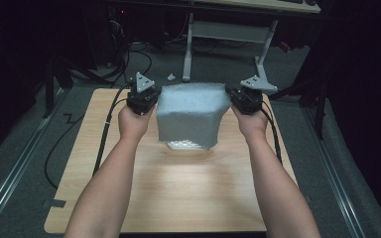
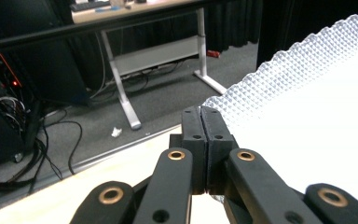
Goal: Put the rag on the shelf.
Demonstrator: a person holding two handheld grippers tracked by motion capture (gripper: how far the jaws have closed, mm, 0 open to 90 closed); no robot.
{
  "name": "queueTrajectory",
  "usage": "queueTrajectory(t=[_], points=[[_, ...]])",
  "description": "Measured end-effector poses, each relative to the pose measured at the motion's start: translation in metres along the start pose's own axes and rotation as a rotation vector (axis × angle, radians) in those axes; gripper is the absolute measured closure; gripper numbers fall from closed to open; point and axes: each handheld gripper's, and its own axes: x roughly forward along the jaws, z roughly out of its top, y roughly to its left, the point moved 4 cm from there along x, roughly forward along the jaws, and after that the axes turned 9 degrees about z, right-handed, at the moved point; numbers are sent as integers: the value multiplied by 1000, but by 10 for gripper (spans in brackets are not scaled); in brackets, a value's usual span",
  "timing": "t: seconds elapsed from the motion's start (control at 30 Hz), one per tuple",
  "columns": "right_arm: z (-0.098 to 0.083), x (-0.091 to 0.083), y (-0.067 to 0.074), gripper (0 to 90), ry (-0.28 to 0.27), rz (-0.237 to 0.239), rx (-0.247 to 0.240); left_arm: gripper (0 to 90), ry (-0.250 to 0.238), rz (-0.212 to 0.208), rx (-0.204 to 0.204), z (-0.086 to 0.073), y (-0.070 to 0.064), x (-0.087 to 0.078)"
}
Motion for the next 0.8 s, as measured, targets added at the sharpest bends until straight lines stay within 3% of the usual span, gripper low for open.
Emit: queueTrajectory(t=[0.17, 0.8], points=[[-14, 6, 0, 897, 26, 1, 19, 893, 49, -27, 12, -14, -4, 6], [-59, 14, 3, 896, 70, 20, 49, 893, 93, -119, -17, -61, -14, 9]])
